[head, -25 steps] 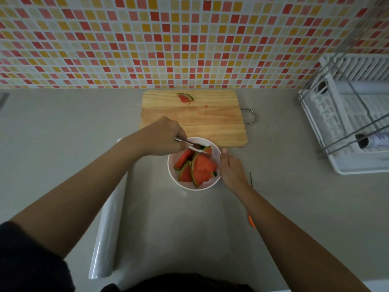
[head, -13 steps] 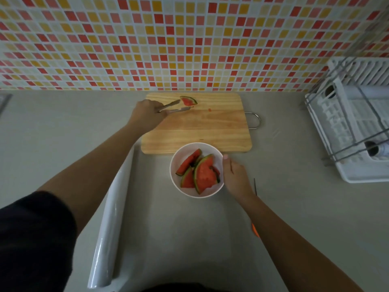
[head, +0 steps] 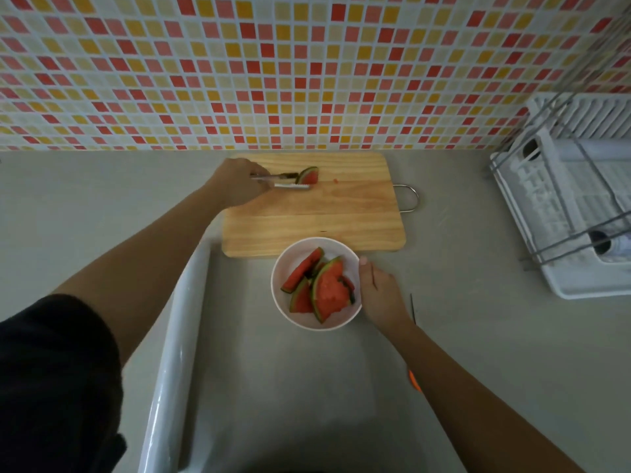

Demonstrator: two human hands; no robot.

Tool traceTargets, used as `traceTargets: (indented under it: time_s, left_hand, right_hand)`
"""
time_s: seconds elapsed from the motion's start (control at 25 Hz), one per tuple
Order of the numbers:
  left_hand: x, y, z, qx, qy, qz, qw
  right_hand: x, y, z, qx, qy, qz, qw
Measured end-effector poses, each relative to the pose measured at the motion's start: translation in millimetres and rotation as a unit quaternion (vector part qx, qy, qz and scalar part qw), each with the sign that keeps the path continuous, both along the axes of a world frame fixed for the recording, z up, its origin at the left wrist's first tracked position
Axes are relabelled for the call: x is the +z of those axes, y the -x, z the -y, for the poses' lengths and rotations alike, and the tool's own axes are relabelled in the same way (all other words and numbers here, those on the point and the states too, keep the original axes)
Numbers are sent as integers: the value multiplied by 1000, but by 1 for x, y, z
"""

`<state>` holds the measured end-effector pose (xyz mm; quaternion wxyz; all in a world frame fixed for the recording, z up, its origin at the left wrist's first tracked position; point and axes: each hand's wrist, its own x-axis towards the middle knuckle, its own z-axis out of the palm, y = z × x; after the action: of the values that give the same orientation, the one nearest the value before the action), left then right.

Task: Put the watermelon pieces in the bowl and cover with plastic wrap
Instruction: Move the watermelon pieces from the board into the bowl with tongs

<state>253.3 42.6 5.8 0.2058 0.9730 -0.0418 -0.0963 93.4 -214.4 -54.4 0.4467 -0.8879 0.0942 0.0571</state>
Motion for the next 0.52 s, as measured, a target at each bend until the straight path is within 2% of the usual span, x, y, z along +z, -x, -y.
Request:
traceTargets:
  time_s: [0.08,0.16,0.4,0.52]
  left_hand:
    - [-1,15,-7,-9,-1,47,999]
    - [1,23,-8,22,18,81,996]
    - [0,17,50,90,1,35,995]
    - [1,24,73,75,-46,58,994]
  right_hand:
    - [-1,0,1,1,1,3,1000]
    - [-2,0,2,-1,-7,4,1000]
    - [0,1,1,-2,0,7,1000]
    - [0,1,1,5,1,13,1000]
